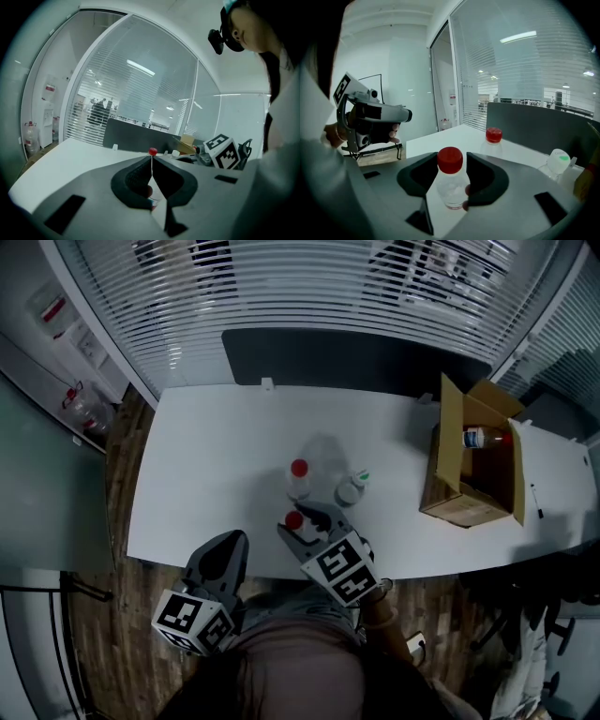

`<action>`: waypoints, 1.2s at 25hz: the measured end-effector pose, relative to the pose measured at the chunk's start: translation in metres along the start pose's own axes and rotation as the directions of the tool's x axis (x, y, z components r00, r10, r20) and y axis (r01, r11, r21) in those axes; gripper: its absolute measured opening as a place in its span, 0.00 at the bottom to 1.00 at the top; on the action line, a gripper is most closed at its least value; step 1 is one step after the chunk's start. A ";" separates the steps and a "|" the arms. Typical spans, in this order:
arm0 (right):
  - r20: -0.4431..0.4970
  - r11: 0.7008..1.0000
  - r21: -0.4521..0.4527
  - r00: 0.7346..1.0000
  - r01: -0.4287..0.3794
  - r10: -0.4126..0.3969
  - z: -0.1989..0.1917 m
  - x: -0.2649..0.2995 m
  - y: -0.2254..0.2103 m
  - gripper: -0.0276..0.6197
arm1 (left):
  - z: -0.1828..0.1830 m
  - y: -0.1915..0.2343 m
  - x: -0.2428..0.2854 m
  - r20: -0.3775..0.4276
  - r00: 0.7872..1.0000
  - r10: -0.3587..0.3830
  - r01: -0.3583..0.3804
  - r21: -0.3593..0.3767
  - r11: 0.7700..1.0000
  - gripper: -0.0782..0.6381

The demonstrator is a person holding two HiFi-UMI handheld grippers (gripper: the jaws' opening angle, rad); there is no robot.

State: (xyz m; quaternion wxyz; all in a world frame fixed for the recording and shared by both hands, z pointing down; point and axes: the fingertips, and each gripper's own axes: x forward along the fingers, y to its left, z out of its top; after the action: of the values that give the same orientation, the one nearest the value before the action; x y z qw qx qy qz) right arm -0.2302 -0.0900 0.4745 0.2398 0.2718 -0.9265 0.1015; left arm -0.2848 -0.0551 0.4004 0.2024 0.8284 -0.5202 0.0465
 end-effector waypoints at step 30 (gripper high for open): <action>0.314 0.966 0.087 0.914 0.242 -0.257 0.046 -0.090 -0.033 0.12 | 0.006 -0.027 0.022 0.003 0.993 -0.120 0.119 0.052 0.991 0.12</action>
State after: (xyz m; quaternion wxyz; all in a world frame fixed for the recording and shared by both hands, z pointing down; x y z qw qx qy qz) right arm -0.1634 -0.0911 0.3912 0.0898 0.4059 -0.9083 0.0457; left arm -0.2520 -0.0661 0.3933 0.1816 0.8632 -0.4690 0.0450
